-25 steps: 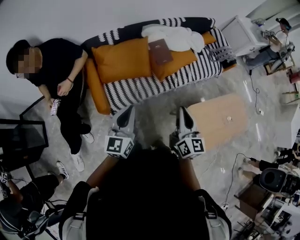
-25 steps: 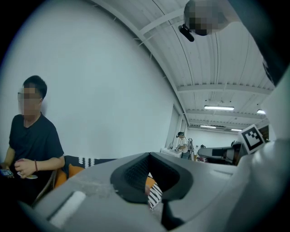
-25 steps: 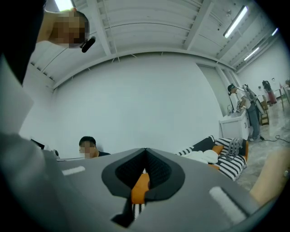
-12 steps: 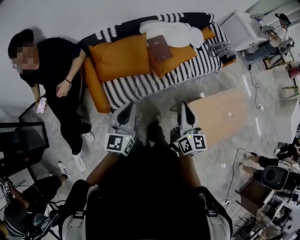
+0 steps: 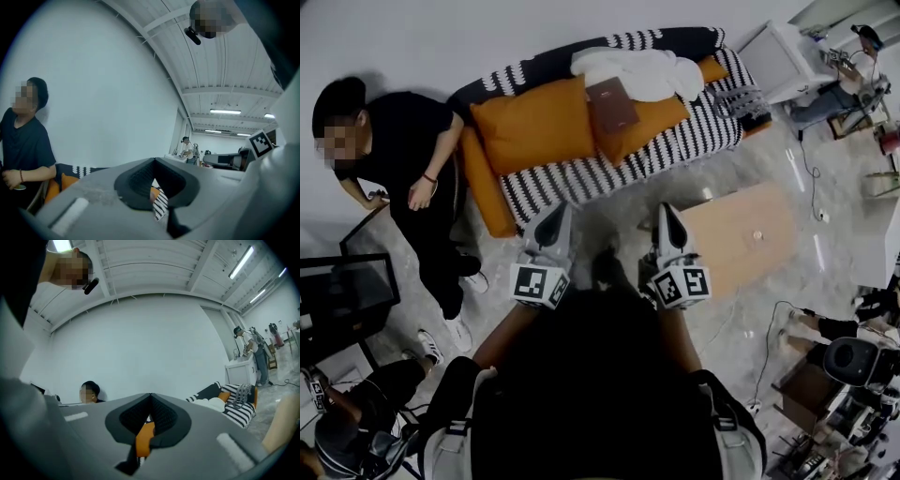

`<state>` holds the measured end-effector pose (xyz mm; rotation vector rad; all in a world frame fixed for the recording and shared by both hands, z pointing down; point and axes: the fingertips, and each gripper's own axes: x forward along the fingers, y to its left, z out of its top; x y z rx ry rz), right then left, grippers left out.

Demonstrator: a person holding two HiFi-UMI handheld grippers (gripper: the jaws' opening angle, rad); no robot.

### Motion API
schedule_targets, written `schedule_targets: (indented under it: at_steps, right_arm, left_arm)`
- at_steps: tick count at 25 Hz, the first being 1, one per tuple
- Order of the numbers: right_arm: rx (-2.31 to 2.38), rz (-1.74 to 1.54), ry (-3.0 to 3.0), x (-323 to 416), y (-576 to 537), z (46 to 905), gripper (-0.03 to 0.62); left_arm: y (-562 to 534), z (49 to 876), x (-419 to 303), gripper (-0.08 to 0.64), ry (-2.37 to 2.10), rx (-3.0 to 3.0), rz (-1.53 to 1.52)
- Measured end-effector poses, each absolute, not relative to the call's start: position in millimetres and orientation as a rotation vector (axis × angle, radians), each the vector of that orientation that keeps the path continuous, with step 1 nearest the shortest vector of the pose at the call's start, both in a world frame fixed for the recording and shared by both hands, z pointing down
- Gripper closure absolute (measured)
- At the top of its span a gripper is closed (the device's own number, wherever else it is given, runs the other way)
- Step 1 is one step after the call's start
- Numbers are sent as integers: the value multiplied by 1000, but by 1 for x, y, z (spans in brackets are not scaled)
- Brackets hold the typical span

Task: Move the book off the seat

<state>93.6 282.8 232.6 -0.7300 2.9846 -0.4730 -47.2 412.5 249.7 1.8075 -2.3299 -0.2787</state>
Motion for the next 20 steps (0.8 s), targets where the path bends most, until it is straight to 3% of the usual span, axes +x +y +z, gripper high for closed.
schedule_targets:
  at_steps: [20]
  right_arm:
    - [-627, -526, 3006, 80, 160, 235, 584]
  left_arm:
    - [282, 243, -51, 554, -2363, 1757, -249]
